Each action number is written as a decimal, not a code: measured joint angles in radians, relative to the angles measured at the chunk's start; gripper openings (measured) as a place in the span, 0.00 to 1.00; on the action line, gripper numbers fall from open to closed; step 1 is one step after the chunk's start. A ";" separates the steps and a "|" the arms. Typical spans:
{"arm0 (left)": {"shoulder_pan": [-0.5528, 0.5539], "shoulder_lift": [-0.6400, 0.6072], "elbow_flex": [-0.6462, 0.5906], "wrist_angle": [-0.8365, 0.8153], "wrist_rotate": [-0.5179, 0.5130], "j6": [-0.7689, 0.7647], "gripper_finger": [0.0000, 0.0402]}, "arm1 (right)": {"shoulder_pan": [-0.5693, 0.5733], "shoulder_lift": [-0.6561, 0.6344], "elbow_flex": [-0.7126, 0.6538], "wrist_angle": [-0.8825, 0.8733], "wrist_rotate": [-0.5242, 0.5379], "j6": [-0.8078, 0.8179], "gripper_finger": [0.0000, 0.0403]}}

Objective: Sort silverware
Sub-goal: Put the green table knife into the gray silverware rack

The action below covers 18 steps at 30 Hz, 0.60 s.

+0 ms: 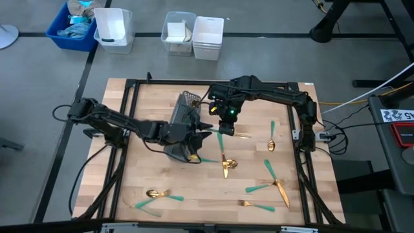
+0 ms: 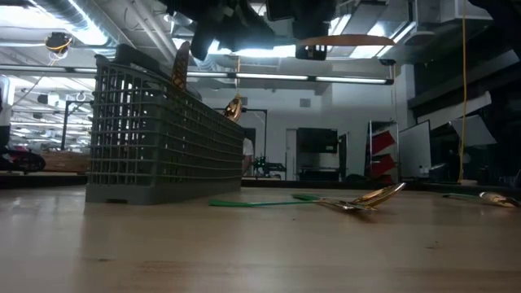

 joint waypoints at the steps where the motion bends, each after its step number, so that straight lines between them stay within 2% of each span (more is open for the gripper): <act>1: 0.003 0.000 0.000 -0.007 0.000 -0.001 0.35 | 0.000 0.000 0.000 0.000 0.000 0.000 0.12; 7: 0.004 0.000 0.000 -0.031 0.004 -0.001 0.30 | 0.000 0.000 0.000 0.000 0.000 0.000 0.12; 18: 0.004 0.000 0.000 -0.033 0.006 0.000 0.04 | 0.000 0.000 0.000 -0.002 -0.006 0.000 0.12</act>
